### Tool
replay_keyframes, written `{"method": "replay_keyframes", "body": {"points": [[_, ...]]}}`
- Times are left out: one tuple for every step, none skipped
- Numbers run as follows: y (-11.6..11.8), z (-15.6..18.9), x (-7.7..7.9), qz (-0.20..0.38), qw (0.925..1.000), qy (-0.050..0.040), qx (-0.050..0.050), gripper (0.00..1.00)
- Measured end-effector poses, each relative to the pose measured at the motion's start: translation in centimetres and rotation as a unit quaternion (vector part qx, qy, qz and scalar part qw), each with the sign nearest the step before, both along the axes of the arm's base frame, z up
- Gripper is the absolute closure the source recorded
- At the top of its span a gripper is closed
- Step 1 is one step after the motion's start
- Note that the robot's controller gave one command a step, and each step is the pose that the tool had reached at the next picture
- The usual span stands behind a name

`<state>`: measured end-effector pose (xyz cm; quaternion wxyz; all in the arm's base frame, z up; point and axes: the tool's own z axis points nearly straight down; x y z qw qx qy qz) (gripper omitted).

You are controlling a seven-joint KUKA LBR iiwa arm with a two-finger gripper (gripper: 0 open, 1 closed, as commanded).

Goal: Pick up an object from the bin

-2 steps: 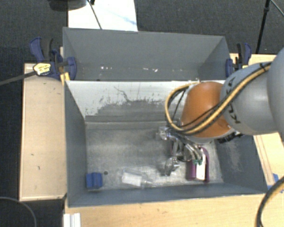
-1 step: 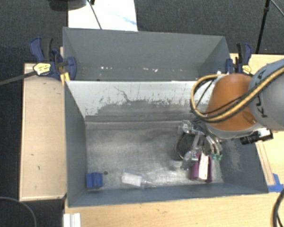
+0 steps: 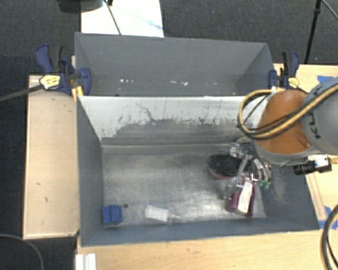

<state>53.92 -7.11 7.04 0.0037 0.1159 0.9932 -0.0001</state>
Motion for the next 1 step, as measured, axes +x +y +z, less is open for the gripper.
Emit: {"method": "replay_keyframes", "body": {"points": [[0.16, 0.13, -0.04, 0.002, 1.0, 0.0007, 0.0, 1.0]]}}
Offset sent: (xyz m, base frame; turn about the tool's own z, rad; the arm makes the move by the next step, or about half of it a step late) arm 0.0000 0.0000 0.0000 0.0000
